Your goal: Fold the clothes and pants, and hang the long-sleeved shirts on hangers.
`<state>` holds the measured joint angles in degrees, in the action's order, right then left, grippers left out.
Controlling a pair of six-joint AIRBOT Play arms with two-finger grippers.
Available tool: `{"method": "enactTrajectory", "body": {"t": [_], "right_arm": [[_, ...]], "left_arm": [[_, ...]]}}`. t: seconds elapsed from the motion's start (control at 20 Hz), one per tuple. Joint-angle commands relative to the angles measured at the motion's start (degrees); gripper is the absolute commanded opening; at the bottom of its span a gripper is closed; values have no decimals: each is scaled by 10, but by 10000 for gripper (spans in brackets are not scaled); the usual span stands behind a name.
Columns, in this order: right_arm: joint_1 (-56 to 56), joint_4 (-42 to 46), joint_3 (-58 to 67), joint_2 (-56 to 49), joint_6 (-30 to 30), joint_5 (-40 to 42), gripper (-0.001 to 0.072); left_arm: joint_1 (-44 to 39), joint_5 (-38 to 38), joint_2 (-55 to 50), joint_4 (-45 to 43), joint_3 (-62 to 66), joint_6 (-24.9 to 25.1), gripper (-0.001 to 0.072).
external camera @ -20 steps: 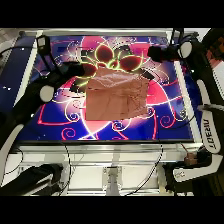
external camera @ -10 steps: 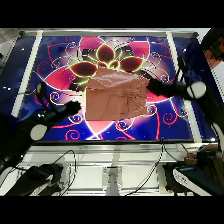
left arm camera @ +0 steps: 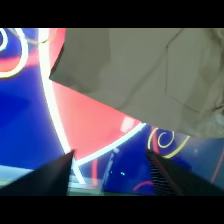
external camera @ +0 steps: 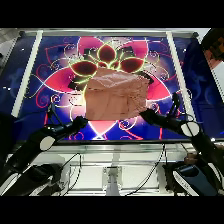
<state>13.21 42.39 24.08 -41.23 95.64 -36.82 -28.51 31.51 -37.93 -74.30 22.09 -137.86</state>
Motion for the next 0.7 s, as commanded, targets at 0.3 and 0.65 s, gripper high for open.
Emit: {"method": "enactTrajectory", "body": {"t": [0.3, 0.65], "right_arm": [[14, -4, -32, -98, 91, 75, 689], [14, -23, -32, -122, 134, 128, 686]], "left_arm": [[-3, -191, -129, 123, -31, -45, 570], [-3, -240, -198, 189, -31, -45, 497]]}}
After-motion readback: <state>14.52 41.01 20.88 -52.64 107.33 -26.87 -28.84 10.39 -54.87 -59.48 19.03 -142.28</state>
